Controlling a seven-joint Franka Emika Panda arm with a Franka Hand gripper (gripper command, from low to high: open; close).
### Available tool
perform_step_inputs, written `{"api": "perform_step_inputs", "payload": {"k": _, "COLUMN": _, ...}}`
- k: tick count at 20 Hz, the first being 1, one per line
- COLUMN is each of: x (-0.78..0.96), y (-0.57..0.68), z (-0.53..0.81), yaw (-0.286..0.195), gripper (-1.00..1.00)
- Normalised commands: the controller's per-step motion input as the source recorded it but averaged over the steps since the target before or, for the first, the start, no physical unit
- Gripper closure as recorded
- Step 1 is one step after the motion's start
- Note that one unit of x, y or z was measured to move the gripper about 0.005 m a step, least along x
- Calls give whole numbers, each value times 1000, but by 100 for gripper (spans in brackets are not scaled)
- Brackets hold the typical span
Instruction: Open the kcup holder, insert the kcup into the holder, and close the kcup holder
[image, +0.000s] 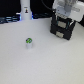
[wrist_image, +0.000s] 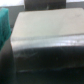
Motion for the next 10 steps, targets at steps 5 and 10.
{"api": "perform_step_inputs", "payload": {"k": 5, "x": -92, "y": 17, "z": -11, "yaw": -15, "gripper": 100}}
{"api": "perform_step_inputs", "payload": {"k": 10, "x": 19, "y": 10, "z": 0, "yaw": -7, "gripper": 100}}
